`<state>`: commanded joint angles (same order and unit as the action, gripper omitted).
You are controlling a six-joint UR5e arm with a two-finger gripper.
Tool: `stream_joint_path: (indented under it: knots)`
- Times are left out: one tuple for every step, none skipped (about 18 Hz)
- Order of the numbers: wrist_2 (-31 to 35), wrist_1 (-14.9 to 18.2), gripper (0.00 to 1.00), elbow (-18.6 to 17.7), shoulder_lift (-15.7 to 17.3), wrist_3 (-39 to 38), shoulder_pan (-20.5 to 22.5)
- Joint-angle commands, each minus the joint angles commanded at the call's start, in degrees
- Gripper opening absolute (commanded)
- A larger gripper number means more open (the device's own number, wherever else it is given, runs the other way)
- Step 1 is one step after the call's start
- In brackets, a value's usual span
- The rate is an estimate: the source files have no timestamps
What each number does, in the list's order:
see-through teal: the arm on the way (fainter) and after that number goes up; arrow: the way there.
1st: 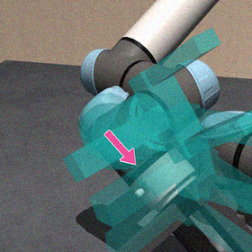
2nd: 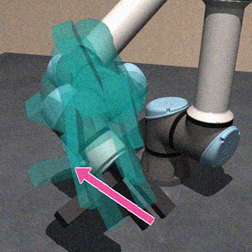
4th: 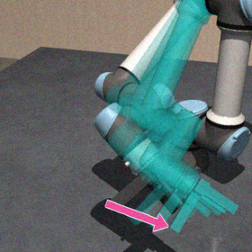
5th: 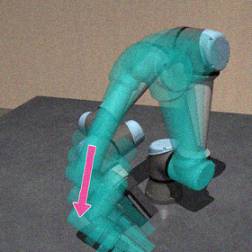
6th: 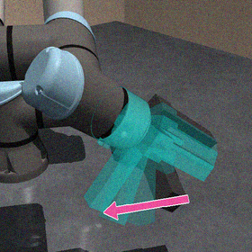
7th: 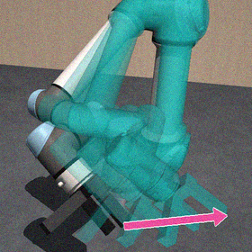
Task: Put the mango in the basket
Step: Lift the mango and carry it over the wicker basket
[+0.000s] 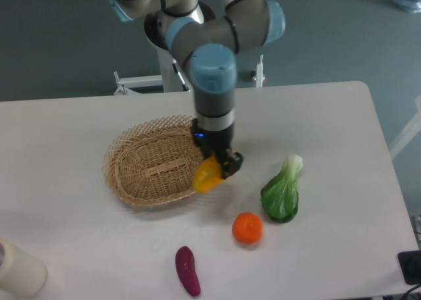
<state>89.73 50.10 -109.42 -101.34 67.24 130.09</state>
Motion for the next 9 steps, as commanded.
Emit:
stream_joint_path:
  knots:
    - [1.0, 0.1, 0.59, -0.1, -0.3, -0.3, -1.0]
    - [2.0, 0.1, 0.59, -0.5, -0.5, -1.1, -1.8]
    - [2.6, 0.0, 0.60, -1.0, -0.5, -1.4, -2.9]
    - [2.7, 0.0, 0.60, -1.6, -0.4, -1.4, -3.6]
    - [2.7, 0.0, 0.60, -2.3, -0.1, -1.4, -3.8]
    - [2.7, 0.0, 0.60, -2.7, 0.0, -1.5, -4.1]
    - [2.7, 0.0, 0.60, -3.1, 0.0, -1.6, -4.5]
    - [2.7, 0.0, 0.61, -3.5, 0.0, -1.6, -4.9]
    - [2.7, 0.0, 0.61, -3.8, 0.0, -1.7, -5.1]
